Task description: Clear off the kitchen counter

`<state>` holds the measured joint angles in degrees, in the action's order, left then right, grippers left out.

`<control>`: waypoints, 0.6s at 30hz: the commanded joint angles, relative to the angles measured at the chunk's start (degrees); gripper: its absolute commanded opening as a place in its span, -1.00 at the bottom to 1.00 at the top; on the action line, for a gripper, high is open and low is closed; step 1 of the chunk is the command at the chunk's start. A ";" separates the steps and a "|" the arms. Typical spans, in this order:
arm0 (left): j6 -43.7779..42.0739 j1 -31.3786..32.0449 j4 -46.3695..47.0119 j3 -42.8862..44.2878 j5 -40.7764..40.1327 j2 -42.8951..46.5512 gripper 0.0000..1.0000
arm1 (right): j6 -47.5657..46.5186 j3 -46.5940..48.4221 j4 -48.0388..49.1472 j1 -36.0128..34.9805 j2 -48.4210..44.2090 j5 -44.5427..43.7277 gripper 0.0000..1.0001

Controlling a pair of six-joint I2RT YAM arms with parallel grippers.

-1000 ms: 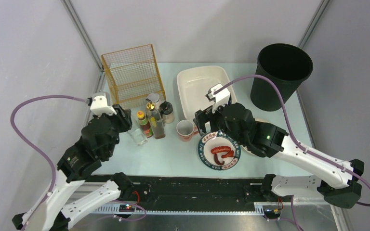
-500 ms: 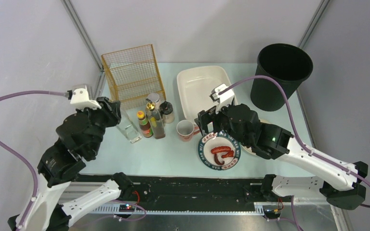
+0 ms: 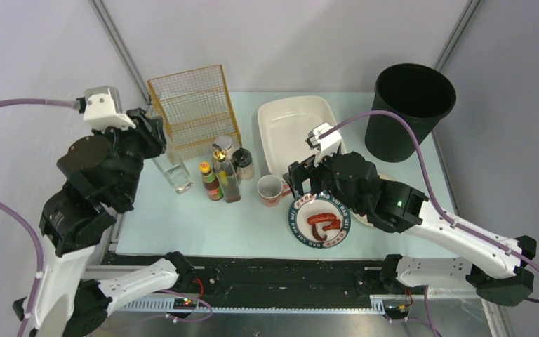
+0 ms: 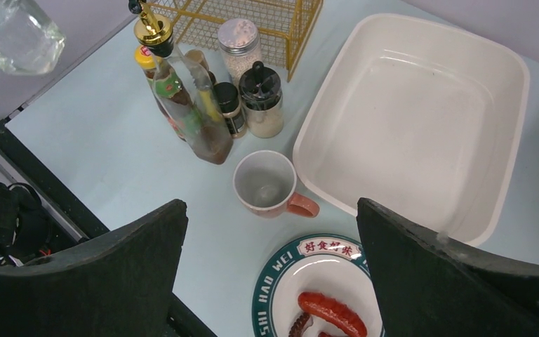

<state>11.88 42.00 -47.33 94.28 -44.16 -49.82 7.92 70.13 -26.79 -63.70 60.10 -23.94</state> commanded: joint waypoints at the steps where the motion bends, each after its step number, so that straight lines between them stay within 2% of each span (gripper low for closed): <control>1: -4.90 0.11 6.44 7.56 -3.43 -4.77 -1.00 | 0.16 0.00 1.04 -0.47 -0.69 0.85 0.90; 5: -7.43 -0.04 7.07 11.73 -4.63 -9.22 -1.00 | -0.17 0.01 1.61 -0.54 -0.32 1.48 0.90; 9: -8.13 -2.93 7.97 15.16 -2.88 -12.98 -1.00 | -0.47 0.01 1.86 -0.54 -0.16 2.03 0.89; 13: -6.08 -9.55 8.24 17.88 4.70 -16.54 -1.00 | -0.70 0.01 1.76 -0.48 -0.08 3.04 0.89; 18: -5.31 -14.87 8.35 22.97 9.97 -22.52 -1.00 | -0.42 0.01 1.21 -0.62 -0.28 4.40 0.88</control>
<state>6.50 30.72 -45.30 110.89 -39.99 -69.87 7.88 70.13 -26.72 -63.92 60.12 -21.37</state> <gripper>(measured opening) 0.438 0.947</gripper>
